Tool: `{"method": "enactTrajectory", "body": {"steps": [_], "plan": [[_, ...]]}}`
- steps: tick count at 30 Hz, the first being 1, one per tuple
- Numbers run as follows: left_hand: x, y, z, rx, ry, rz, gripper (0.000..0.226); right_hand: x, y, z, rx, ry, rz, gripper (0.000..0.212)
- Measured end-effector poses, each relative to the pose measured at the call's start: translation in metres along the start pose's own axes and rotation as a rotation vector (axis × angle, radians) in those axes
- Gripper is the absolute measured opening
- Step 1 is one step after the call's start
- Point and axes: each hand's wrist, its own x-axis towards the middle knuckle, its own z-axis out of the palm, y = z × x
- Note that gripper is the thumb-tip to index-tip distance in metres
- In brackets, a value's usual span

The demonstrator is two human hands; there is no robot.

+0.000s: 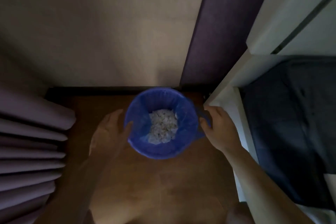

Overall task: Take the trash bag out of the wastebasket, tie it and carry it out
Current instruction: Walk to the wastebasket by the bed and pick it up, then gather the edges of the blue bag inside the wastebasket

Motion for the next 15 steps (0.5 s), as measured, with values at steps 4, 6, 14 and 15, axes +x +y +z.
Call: {"method": "enactTrajectory", "body": {"steps": [4,6,14,15], "plan": [[0.034,-0.013,0.032,-0.037,-0.062,0.011,0.046,0.037,0.014,0.038,-0.032,0.057,-0.102,0.046],[0.043,-0.019,0.040,-0.095,-0.055,-0.010,0.054,0.046,0.015,0.049,-0.058,0.051,-0.144,0.048],[0.052,-0.027,0.052,-0.117,-0.038,-0.036,0.030,0.040,0.022,0.056,-0.144,-0.018,-0.039,0.028],[0.054,-0.029,0.053,-0.140,0.000,-0.038,0.029,0.039,0.022,0.057,-0.135,-0.029,-0.019,0.028]]}}
